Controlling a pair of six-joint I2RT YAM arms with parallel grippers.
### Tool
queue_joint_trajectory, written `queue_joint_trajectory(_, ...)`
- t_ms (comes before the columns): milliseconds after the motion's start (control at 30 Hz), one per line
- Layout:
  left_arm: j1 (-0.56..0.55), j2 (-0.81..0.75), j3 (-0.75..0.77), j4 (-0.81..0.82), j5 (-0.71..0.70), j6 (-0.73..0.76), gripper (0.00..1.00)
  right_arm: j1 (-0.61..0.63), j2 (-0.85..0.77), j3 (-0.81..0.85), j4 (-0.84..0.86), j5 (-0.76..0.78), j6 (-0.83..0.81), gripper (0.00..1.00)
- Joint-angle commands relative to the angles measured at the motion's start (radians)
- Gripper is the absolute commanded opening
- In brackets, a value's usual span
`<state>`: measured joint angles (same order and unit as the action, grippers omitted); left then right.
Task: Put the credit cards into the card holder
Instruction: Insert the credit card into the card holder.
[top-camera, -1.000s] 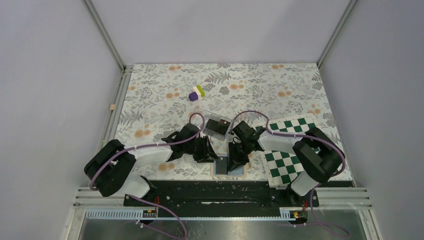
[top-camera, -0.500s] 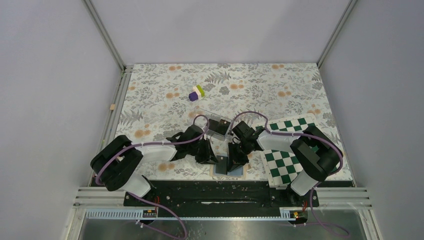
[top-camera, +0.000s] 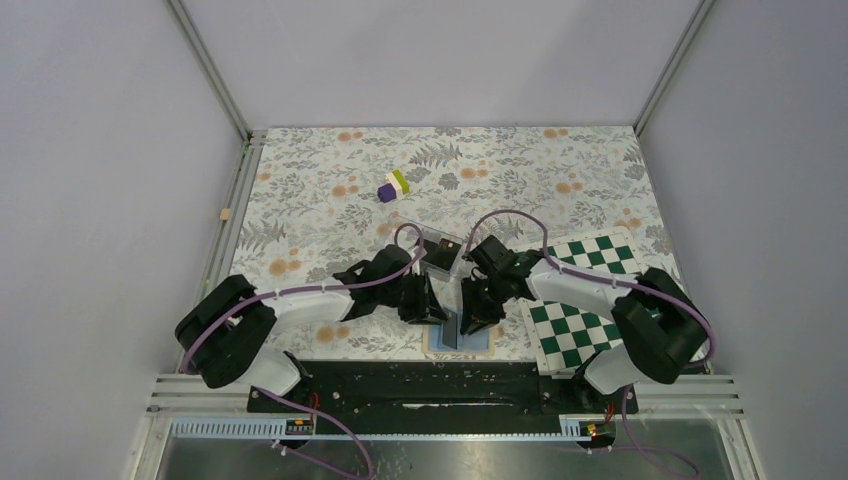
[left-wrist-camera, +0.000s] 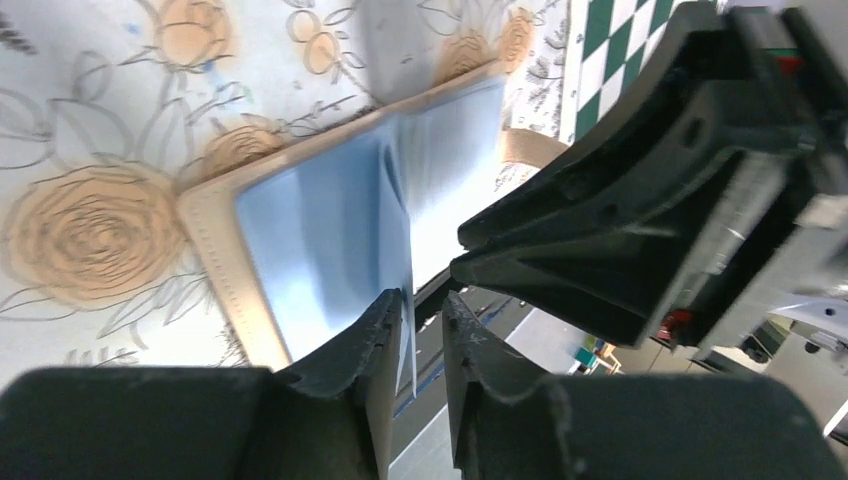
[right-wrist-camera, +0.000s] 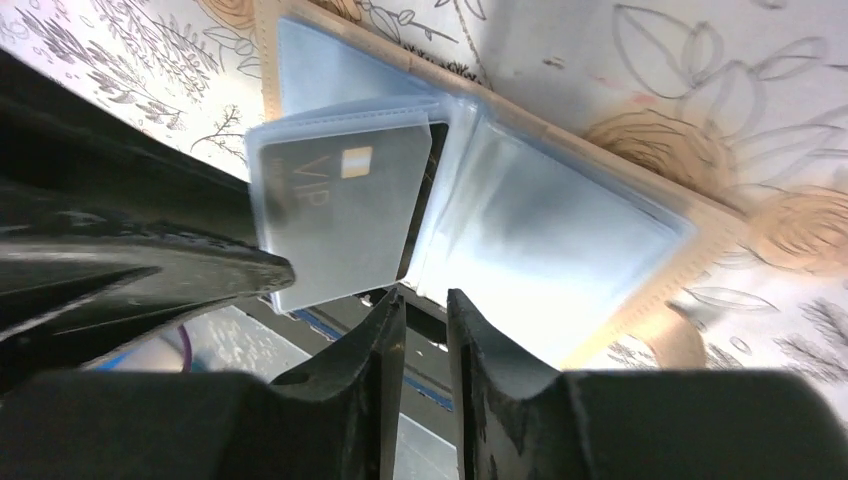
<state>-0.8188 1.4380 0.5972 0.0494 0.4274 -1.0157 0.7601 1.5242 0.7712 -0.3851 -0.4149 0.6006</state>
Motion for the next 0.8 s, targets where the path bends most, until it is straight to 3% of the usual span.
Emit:
queue_joint_trajectory(0,-0.026,0.038,0.066,0.073,0.055,-0.021,0.24,-0.018,-0.113,0.060,-0.148,0.152,-0.049,0.30)
queue_joint_trajectory(467,-0.138,0.256,0.200,0.213,0.100,-0.091,0.29,-0.199,-0.217,0.007,-0.179,0.121,-0.104,0.31)
queue_joint_trajectory(767,-0.143,0.224,0.206,0.388,0.119,-0.119,0.30,-0.241,-0.205,0.034,-0.161,0.056,-0.106,0.39)
